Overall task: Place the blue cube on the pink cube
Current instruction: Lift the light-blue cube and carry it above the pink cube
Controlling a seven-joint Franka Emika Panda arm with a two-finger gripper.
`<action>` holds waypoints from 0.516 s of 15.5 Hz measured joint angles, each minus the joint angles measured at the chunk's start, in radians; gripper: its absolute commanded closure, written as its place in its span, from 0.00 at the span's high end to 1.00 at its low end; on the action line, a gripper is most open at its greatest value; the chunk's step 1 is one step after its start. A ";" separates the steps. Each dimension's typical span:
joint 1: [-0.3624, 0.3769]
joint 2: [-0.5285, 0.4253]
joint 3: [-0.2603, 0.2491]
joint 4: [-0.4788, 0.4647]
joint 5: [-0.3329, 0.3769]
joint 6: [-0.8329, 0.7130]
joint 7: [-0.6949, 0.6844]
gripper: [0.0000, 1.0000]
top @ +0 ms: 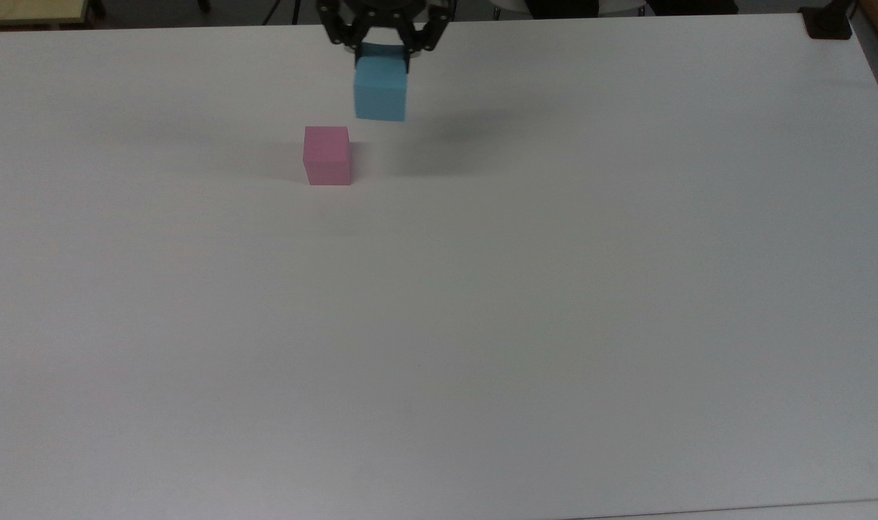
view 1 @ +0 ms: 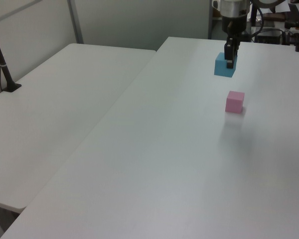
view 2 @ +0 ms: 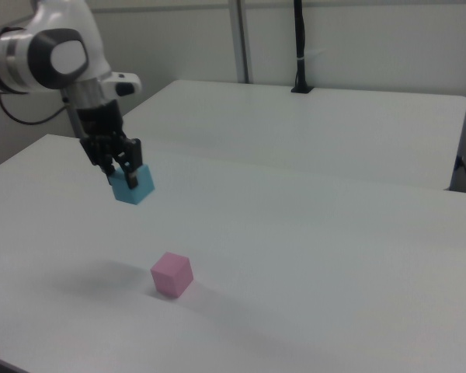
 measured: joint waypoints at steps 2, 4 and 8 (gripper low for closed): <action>-0.003 0.001 -0.050 -0.011 0.000 0.000 -0.011 0.53; -0.003 0.001 -0.098 -0.015 0.002 0.000 -0.039 0.53; -0.004 -0.004 -0.156 -0.034 0.003 0.000 -0.138 0.50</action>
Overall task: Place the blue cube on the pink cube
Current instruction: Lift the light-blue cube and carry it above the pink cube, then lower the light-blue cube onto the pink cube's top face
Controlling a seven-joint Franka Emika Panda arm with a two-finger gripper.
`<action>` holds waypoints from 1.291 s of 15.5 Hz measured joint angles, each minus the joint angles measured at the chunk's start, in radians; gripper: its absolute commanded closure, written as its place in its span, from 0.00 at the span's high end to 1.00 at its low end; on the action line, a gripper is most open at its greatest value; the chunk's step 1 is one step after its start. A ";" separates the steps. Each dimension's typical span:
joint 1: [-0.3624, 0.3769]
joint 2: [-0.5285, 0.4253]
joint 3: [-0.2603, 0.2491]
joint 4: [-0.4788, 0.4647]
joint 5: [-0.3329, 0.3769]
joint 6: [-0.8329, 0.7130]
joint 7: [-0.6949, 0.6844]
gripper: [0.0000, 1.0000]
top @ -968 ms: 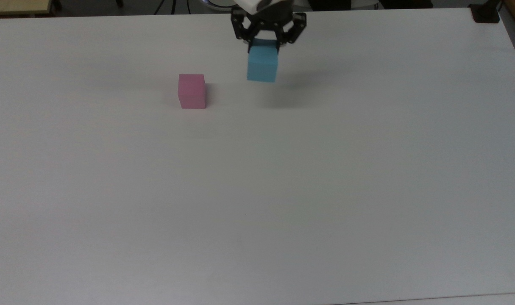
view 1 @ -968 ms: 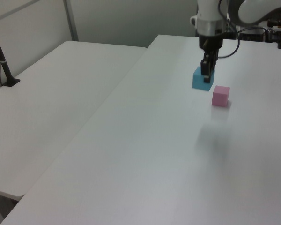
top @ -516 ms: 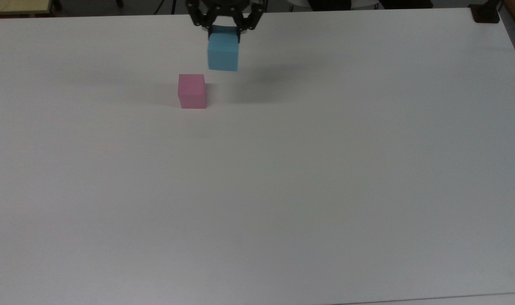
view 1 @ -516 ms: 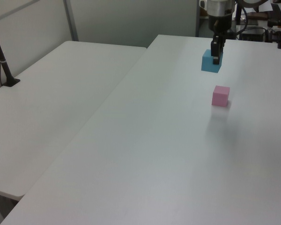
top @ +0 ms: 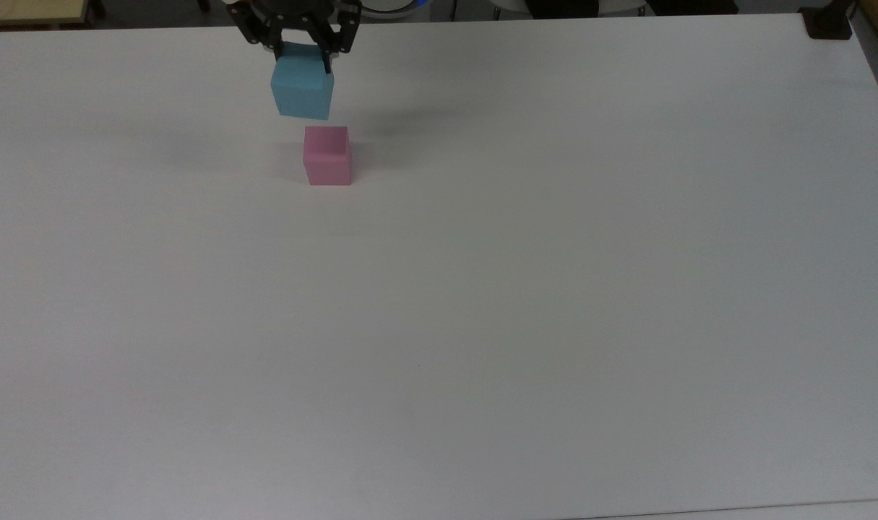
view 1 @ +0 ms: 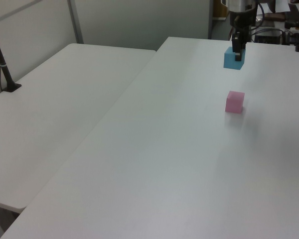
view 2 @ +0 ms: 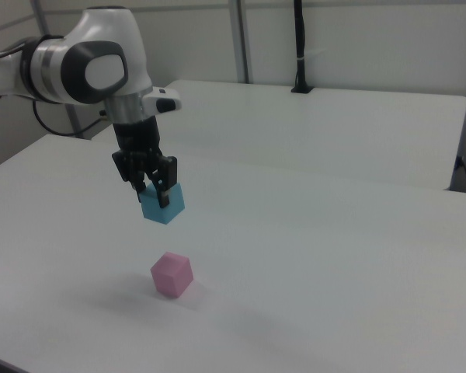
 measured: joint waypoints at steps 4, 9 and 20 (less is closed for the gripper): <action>-0.009 -0.026 -0.005 -0.074 0.000 0.041 -0.061 0.50; -0.007 -0.030 -0.004 -0.178 0.000 0.176 -0.063 0.50; 0.006 -0.026 0.004 -0.281 0.000 0.267 -0.063 0.50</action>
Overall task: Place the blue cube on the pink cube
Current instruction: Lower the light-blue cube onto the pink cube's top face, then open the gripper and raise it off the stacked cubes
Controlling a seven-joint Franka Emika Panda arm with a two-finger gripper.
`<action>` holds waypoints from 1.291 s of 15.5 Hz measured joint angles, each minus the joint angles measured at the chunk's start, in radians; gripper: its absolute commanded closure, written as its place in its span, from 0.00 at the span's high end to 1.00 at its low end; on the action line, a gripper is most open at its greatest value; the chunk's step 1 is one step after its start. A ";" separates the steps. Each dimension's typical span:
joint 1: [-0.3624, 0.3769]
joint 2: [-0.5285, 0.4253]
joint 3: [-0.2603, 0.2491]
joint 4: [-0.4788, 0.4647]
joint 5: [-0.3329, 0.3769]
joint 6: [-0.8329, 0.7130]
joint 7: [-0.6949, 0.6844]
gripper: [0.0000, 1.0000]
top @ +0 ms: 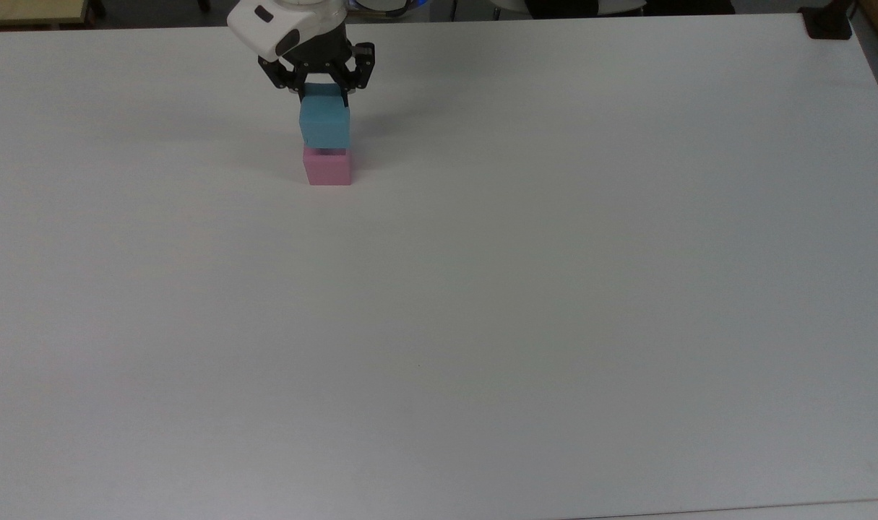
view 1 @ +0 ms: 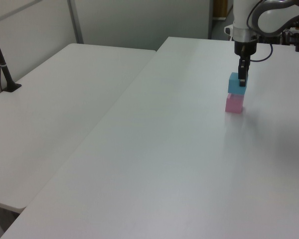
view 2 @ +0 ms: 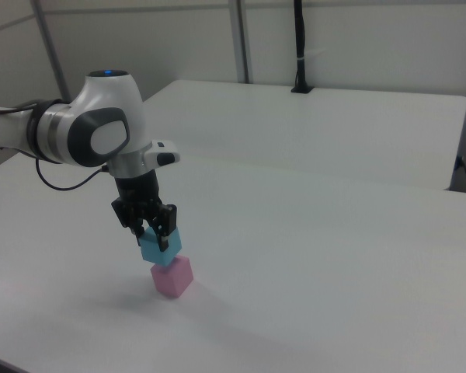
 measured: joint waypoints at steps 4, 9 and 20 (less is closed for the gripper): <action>0.000 0.016 0.000 -0.005 0.000 0.024 0.000 0.50; 0.000 0.037 0.000 -0.011 -0.004 0.036 0.000 0.59; -0.012 0.025 -0.002 -0.003 -0.005 0.036 0.000 1.00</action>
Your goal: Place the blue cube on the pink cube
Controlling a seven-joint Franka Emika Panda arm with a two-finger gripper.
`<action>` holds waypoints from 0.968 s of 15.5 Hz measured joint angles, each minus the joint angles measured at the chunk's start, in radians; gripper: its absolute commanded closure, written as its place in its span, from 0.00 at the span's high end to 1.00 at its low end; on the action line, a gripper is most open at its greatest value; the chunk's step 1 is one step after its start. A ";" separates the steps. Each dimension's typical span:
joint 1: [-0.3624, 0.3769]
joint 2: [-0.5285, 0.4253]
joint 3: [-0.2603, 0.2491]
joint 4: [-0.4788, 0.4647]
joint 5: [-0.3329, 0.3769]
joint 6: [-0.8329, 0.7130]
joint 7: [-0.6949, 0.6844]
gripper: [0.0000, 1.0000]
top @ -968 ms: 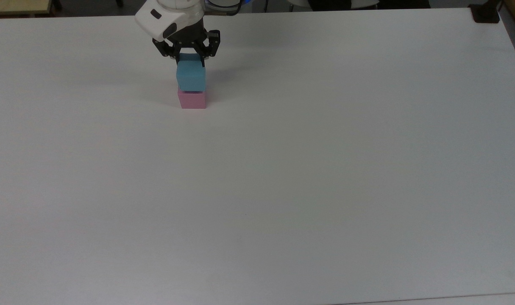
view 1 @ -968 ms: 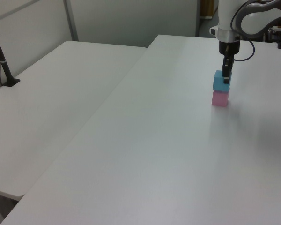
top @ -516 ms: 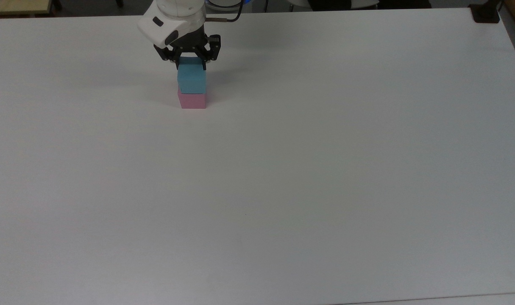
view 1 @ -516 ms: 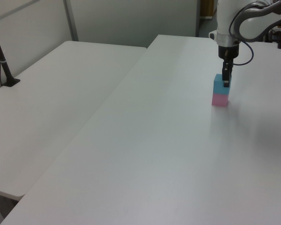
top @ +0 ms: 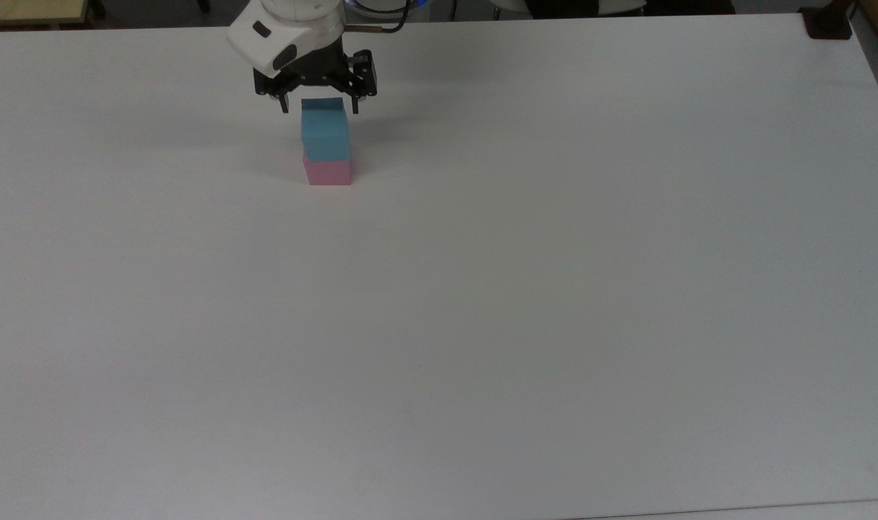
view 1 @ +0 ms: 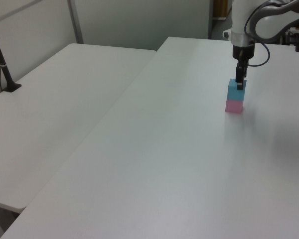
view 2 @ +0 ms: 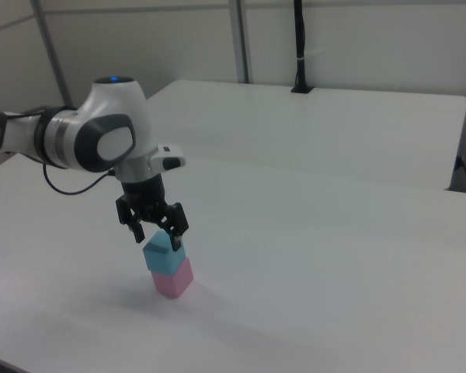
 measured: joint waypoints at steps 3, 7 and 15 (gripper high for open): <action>-0.009 -0.027 -0.006 0.098 0.000 -0.140 0.018 1.00; -0.036 -0.052 -0.014 0.342 0.045 -0.384 0.033 1.00; -0.069 -0.057 -0.065 0.609 0.112 -0.564 0.034 1.00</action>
